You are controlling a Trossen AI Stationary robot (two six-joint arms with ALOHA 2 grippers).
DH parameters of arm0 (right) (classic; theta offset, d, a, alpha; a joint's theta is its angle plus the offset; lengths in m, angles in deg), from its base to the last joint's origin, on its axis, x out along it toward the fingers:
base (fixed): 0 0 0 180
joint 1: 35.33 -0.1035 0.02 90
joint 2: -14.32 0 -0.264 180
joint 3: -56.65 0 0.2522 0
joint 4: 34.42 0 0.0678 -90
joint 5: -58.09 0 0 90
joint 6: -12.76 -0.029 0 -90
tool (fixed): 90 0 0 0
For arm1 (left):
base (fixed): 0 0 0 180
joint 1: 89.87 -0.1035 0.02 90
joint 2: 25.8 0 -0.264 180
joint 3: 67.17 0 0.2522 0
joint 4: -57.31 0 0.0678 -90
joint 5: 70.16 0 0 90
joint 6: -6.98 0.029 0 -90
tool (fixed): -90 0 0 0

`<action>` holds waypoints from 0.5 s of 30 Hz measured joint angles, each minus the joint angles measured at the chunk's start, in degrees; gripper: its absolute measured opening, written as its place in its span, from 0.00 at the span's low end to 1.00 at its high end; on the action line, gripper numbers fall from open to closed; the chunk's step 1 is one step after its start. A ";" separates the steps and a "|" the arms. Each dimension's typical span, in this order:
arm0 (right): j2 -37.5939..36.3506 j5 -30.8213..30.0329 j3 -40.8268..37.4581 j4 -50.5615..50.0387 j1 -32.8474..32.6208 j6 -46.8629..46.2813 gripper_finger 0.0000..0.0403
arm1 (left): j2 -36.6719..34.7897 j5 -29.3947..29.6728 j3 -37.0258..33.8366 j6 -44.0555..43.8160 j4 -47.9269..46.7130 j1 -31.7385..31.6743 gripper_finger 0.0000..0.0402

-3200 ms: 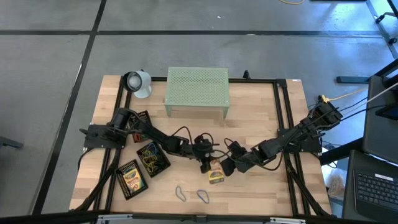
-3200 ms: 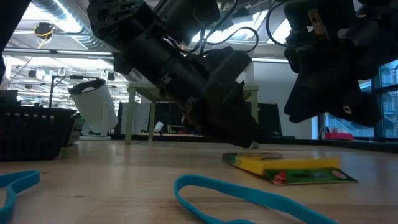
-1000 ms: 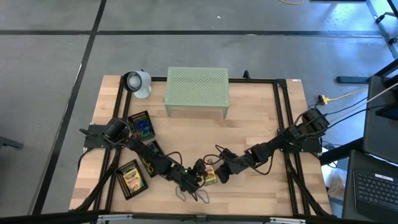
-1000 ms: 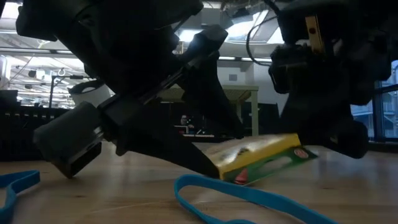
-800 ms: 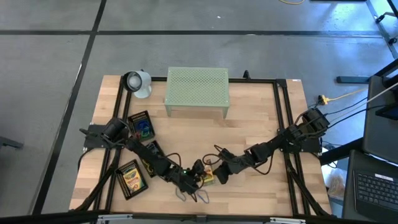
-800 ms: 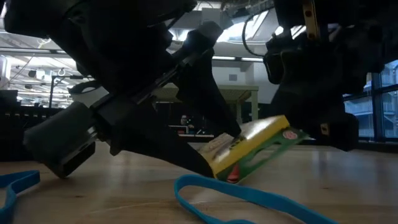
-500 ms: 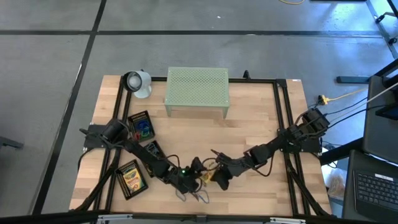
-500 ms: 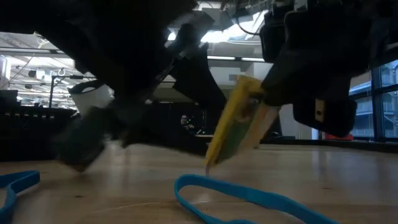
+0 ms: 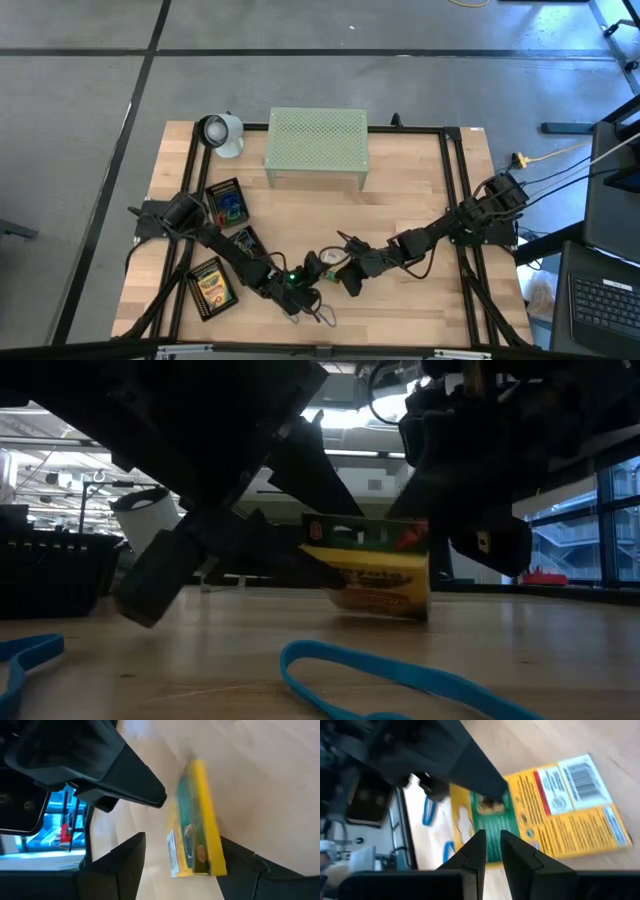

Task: Pick & Place Office Desk Supplies
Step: Put the crayon box into the bottom black bin

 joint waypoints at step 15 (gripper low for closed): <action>0.00 -0.87 -0.02 -3.32 -0.02 -0.03 0.15 | -0.11 -2.74 0.12 -1.72 0.06 -1.65 0.30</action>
